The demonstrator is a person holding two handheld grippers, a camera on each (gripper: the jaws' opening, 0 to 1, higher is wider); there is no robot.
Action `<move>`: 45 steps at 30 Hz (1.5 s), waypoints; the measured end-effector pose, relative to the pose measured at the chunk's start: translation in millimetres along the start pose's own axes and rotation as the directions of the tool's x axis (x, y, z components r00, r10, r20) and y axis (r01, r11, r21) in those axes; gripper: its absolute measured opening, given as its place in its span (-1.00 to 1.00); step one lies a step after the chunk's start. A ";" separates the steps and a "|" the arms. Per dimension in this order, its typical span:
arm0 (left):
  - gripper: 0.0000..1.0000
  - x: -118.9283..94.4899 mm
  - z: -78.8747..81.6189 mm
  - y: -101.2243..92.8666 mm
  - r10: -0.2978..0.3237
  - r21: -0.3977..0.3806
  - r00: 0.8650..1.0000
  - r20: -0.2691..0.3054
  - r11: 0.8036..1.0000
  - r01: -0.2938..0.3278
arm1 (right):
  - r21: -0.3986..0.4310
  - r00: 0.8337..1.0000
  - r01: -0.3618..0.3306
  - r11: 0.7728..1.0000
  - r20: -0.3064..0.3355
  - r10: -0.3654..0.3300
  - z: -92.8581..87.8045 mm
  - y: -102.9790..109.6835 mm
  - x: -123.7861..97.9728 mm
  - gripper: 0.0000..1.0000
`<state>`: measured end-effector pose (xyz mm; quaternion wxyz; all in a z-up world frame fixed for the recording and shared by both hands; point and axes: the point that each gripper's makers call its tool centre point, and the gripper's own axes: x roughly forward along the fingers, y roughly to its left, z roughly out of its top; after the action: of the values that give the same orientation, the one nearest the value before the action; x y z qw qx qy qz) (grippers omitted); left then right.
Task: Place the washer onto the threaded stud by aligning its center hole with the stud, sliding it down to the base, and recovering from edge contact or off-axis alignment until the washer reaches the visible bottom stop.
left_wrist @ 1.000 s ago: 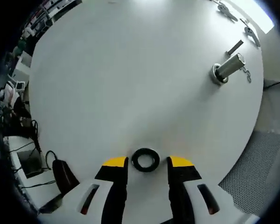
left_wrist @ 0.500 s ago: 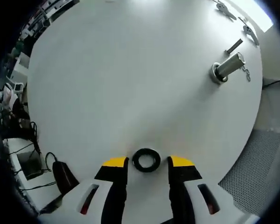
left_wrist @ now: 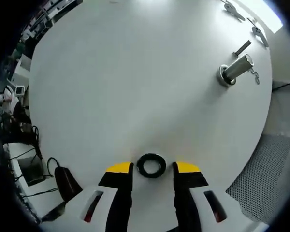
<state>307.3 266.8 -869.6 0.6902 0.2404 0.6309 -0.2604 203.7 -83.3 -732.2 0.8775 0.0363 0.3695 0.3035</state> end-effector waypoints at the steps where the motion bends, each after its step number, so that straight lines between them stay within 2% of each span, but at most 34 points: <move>1: -0.53 0.0 -0.6 0.2 -0.002 -0.006 1.000 -0.002 1.000 0.002 | 0.000 1.000 0.001 1.000 0.000 -0.001 0.1 -0.2 0.0 -0.18; 2: -0.56 0.3 0.2 1.5 0.005 0.024 1.000 -0.005 1.000 -0.005 | 0.001 1.000 0.001 1.000 0.002 -0.001 0.3 -0.1 -0.2 -0.18; 3: -0.56 0.7 0.1 -0.3 0.002 0.004 1.000 -0.009 1.000 -0.002 | 0.002 1.000 0.002 1.000 0.003 -0.002 0.5 -0.2 -0.4 -0.18; 12: -0.61 1.1 0.0 0.1 0.016 -0.015 1.000 -0.012 1.000 -0.016 | 0.001 1.000 0.001 1.000 0.003 -0.001 0.2 -0.2 -0.1 -0.18; 19: -0.63 -1.9 -0.5 -0.3 0.008 -0.014 1.000 0.026 1.000 -0.008 | 0.007 1.000 0.003 1.000 0.008 -0.003 0.9 -0.9 -0.5 -0.18; 26: -0.63 -2.2 2.2 -5.7 0.004 0.003 0.999 0.035 1.000 -0.004 | 0.009 1.000 0.003 1.000 0.012 -0.003 1.8 -1.8 -0.3 -0.18; 29: -0.63 -4.9 8.8 -6.6 -0.001 0.002 0.999 0.049 1.000 0.001 | 0.007 1.000 0.004 1.000 0.010 -0.004 1.6 -1.8 -0.2 -0.18; 34: -0.63 -14.4 21.5 -14.9 -0.003 0.071 0.997 0.073 0.998 -0.002 | 0.009 1.000 0.003 1.000 0.011 -0.003 1.9 -1.5 -0.1 -0.18; 45: -0.63 -60.6 77.3 -56.4 -0.058 0.192 0.977 0.205 0.981 0.018 | 0.003 1.000 -0.002 1.000 0.005 0.002 1.1 -0.4 0.3 -0.18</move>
<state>323.5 176.9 -802.6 0.7217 0.2639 0.5315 -0.3565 204.8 -83.3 -731.7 0.8780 0.0388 0.3678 0.3038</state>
